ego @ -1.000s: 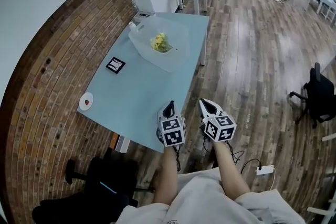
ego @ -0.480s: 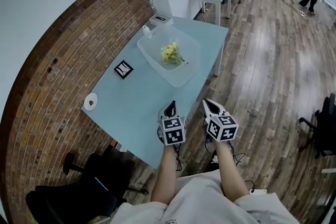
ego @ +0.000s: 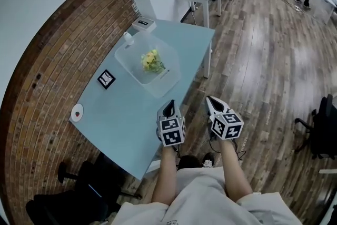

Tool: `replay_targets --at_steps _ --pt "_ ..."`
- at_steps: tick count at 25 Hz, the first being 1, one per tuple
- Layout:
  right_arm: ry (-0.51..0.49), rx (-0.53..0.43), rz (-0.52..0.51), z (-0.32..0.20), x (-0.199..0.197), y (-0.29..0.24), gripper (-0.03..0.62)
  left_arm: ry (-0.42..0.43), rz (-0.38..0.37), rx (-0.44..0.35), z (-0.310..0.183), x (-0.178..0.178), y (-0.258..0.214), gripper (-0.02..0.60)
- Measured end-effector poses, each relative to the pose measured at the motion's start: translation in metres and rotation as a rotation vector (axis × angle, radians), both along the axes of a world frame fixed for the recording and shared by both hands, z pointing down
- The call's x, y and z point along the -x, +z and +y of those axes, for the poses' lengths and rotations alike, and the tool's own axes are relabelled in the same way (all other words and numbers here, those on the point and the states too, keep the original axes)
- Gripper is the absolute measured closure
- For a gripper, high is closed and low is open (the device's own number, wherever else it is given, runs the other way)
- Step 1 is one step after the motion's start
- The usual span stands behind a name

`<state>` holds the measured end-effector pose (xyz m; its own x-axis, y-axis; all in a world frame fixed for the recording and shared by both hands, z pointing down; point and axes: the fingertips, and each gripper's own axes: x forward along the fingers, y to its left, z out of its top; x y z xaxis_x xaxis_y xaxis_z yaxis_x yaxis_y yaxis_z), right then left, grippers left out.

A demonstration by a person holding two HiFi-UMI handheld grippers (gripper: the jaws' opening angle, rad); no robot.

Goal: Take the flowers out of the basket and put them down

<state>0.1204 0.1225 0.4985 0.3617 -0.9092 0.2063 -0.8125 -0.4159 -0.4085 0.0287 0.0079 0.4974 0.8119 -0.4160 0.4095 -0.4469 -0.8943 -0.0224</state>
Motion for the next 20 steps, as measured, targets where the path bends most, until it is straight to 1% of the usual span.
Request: replay_targets --at_steps 3,7,12,20 --pt "0.048 -0.007 -0.012 0.013 -0.029 0.000 0.574 0.014 -0.012 -0.008 0.007 -0.014 -0.001 0.563" --pt "0.043 -0.014 0.017 0.009 -0.051 -0.013 0.574 -0.022 0.005 -0.028 -0.005 -0.021 -0.015 0.563" --pt "-0.030 0.003 0.074 -0.029 -0.063 -0.028 0.574 -0.109 0.025 -0.030 -0.045 -0.023 -0.030 0.563" --pt "-0.189 0.023 0.122 -0.121 -0.084 -0.046 0.574 -0.238 0.066 -0.020 -0.120 -0.040 -0.048 0.563"
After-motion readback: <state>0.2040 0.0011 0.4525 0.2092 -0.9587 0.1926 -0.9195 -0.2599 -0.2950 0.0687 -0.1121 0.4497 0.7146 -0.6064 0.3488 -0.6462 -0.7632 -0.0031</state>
